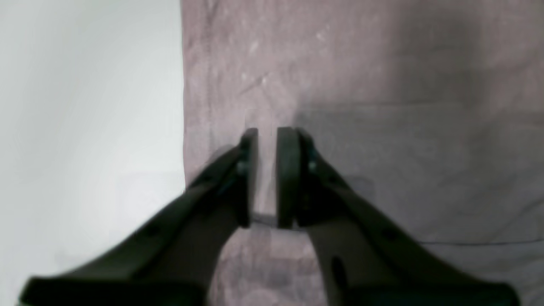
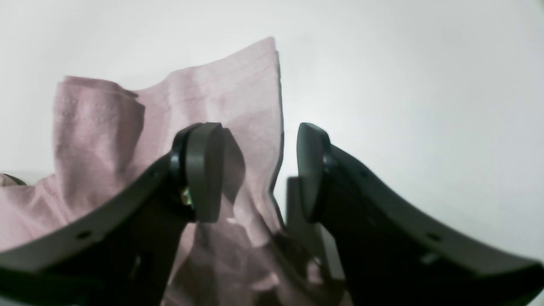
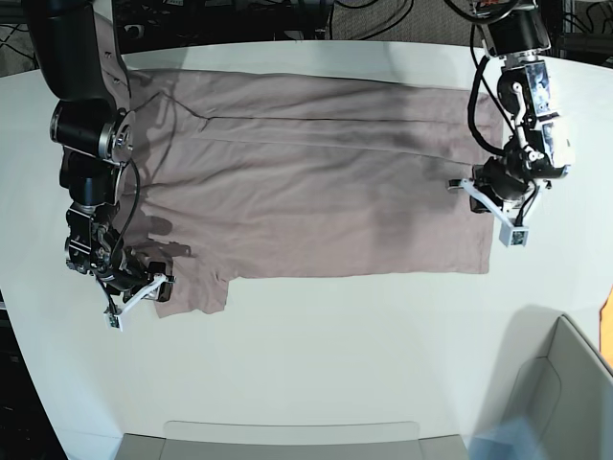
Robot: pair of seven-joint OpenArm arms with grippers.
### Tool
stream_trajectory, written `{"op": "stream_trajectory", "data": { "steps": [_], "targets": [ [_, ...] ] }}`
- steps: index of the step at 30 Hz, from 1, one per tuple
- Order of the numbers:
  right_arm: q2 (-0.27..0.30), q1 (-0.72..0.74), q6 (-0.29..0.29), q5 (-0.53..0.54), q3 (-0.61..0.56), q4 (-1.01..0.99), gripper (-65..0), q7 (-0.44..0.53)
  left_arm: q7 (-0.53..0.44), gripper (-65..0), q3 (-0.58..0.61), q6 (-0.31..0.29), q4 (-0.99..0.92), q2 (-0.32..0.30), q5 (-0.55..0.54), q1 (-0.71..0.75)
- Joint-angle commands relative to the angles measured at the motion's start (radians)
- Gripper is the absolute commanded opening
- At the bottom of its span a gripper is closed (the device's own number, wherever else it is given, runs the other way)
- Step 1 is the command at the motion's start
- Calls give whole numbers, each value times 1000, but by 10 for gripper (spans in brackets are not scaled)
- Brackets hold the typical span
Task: Fold the T-shirt properly
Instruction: 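Grasp the sleeve edge with the right gripper and the side edge with the left, then lift the shirt edge with both grippers and fold it lengthwise over itself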
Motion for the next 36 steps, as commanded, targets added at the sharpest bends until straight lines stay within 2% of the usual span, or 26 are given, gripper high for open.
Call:
{"op": "stream_trajectory", "data": {
  "steps": [1,3,5,8,12,16,21,25,30,36],
  "targets": [
    [1,19,2,-9,-2,1,-370,-40,-28,-481,-2,-2,-7,-23,-7,-58],
    [1,19,2,-9,-7,1,-370,-40,-30,-413,-2,-4,-68,-40,-7,-114],
    [1,19,2,-9,-41,1,-370,-40,-36,-378,-1,-25,-151,-52,-7,-180],
    [0,17,2,-9,-119,1,-370,-40,-85,-376,-1,-125,-317,-80,-7,-276],
    [0,17,2,-5,-142,1,-370,-40,-177,-375,90,-194,-575,-127,-7,-402],
    [3,20,1,-3,-141,1,-370,-40,-312,-375,220,-201,-820,-144,-7,-506],
    [3,20,-1,-3,-141,1,-370,-40,-435,-375,245,-198,-1038,-144,-5,-574],
    [6,20,-1,-3,-141,1,-370,-40,-482,-375,245,-198,-1107,-146,-5,-583],
    [7,22,-1,-3,-142,1,-370,-38,-479,-377,240,-197,-1078,-147,-5,-580],
    [7,31,-1,-3,-144,1,-370,-38,-478,-404,236,-195,-1049,-176,-12,-580]
  ]
}}
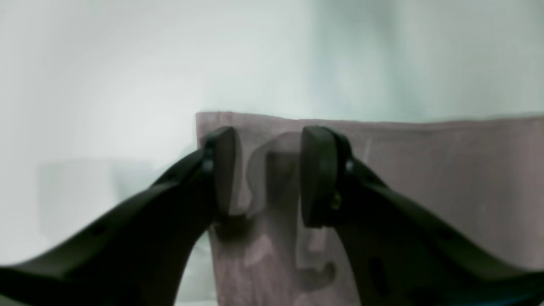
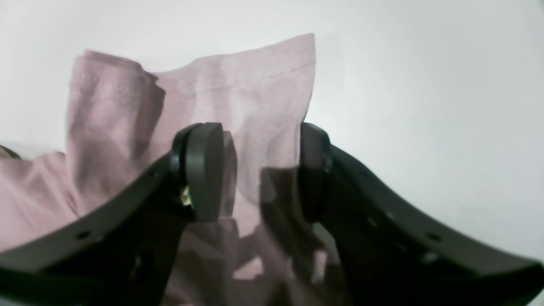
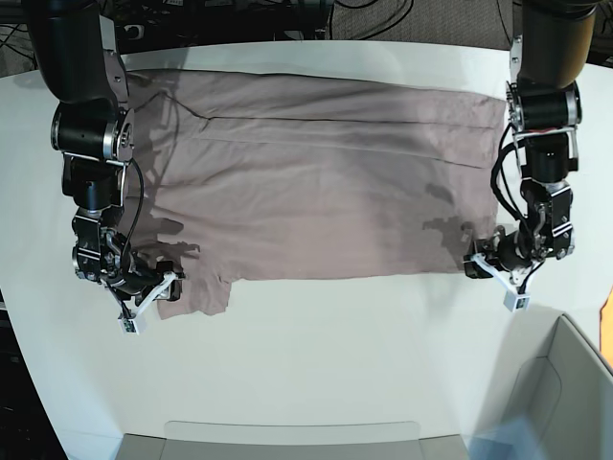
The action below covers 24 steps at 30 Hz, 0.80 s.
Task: Fold the T-shirt properly
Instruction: 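Lift the shirt edge with both grippers and fold it lengthwise over itself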
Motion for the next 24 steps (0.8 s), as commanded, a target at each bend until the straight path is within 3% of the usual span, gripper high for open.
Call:
{"op": "stream_trajectory", "data": {
  "steps": [1,9,13,24],
  "targets": [
    [10,18,-1,-17,-2,1,-370,-34,12,-404,-3,14,25,-17,14,-21],
    [12,18,-1,-20,-2,1,-370,-34,84,-404,-11,18,223,-43,14,45],
    [12,18,-1,-20,-2,1,-370,-34,91,-402,-77,86,307,-42,19,100],
    [4,18,-1,-20,-8,1,-370,-34,61,-385,-77,83,143,-43,20,100]
  ]
}}
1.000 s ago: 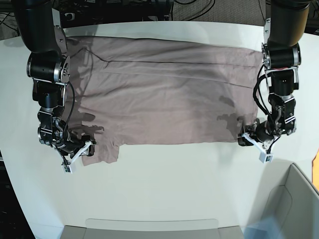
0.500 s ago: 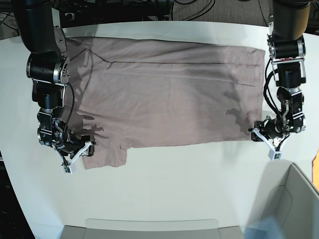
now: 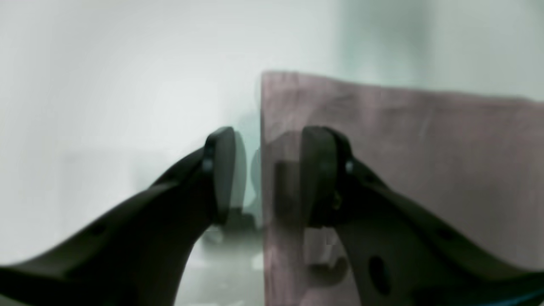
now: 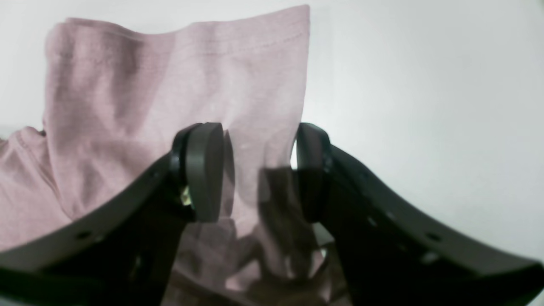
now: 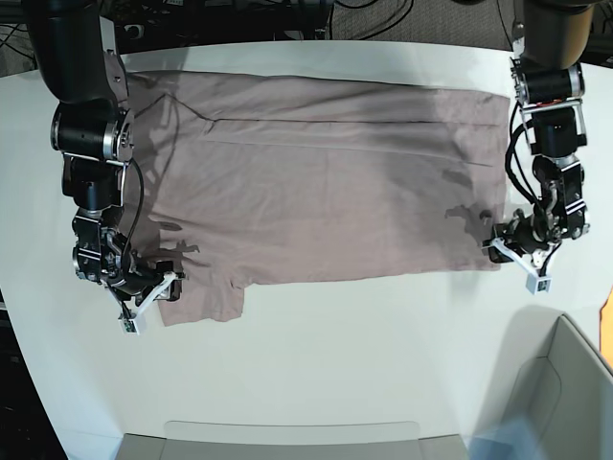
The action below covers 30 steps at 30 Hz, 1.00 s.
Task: Fold the T-shirt properly
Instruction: 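Lift the shirt edge with both grippers and fold it lengthwise over itself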
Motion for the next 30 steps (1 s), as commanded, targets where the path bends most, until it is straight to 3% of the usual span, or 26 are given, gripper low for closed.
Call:
{"op": "stream_trajectory", "data": {
  "steps": [1,4,6,11,14,16,20,27,30],
  "targets": [
    [5,18,-1,-15,-2,1,-370,-37,11,-382,-3,-9,5,-13,11,-14],
    [2,19,-1,-15,-2,1,-370,-37,17,-382,-3,-104,4,-10,11,-14],
    [-13,21,-1,-15,-4,1,-370,-37,37,-382,-3,-133,2,-7,11,-14],
    [-47,34,1,-17,-5,-2,-371,-37,45,-386,83,-138,2,15,11,-14],
    [-66,36,1,-18,-7,-1,-396,-37,39,-435,121,-138,2,18,9,-8],
    [-67,47,1,-18,-7,-1,-453,-37,39,-485,121,-136,2,32,9,-8],
    [-67,57,-1,-18,-7,1,-650,-36,39,-650,118,-135,2,33,9,-7],
    [-61,103,1,-15,2,15,-650,-47,71,-650,106,-145,17,32,3,-16],
    [-60,93,1,-12,4,113,-650,-76,134,-650,11,-145,117,32,3,-8]
  ]
}}
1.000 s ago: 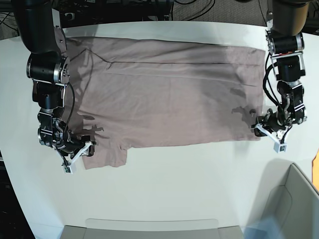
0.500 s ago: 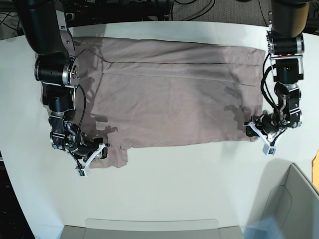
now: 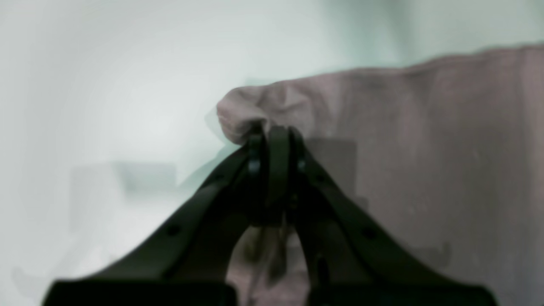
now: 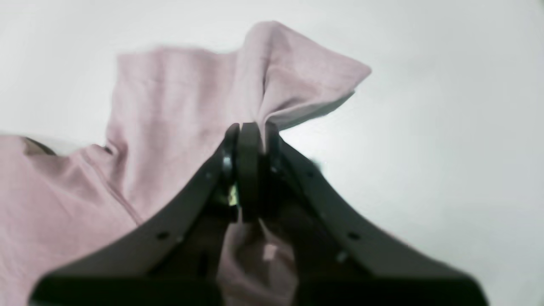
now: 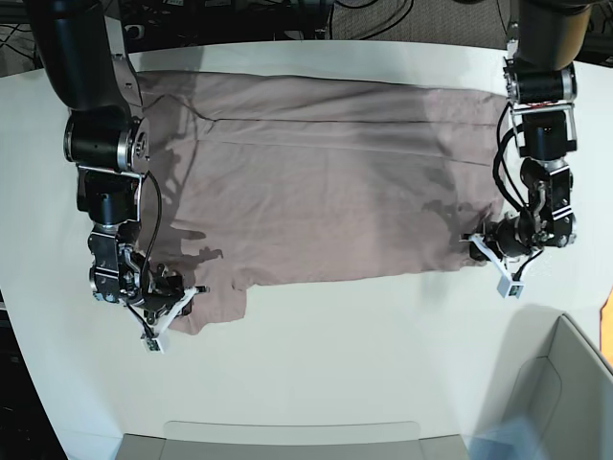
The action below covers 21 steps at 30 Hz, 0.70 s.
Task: Fold the T-shirt properly
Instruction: 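Lift the shirt edge with both grippers and fold it lengthwise over itself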
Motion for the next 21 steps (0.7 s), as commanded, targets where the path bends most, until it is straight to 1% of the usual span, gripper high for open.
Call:
{"op": "stream_trajectory", "data": {
  "steps": [1,4,8,11,15,21],
  "targets": [
    [10,42,6,14,4,70,-650,0,30,-650,-45,-2,64,-17,5,-16],
    [7,14,6,14,-3,254,-650,-116,130,-650,-131,-2,211,-15,6,7],
    [1,-52,6,14,-4,506,-650,-290,200,-650,-140,-2,355,-15,9,56],
    [1,-120,7,16,-4,656,-650,-392,220,-650,-146,-2,421,-15,8,102],
    [4,-225,7,16,-1,811,-650,-463,223,-650,-148,-2,486,-17,8,165],
    [10,-379,7,16,5,992,-650,-511,225,-650,-149,-2,595,-17,6,277]
  ]
}}
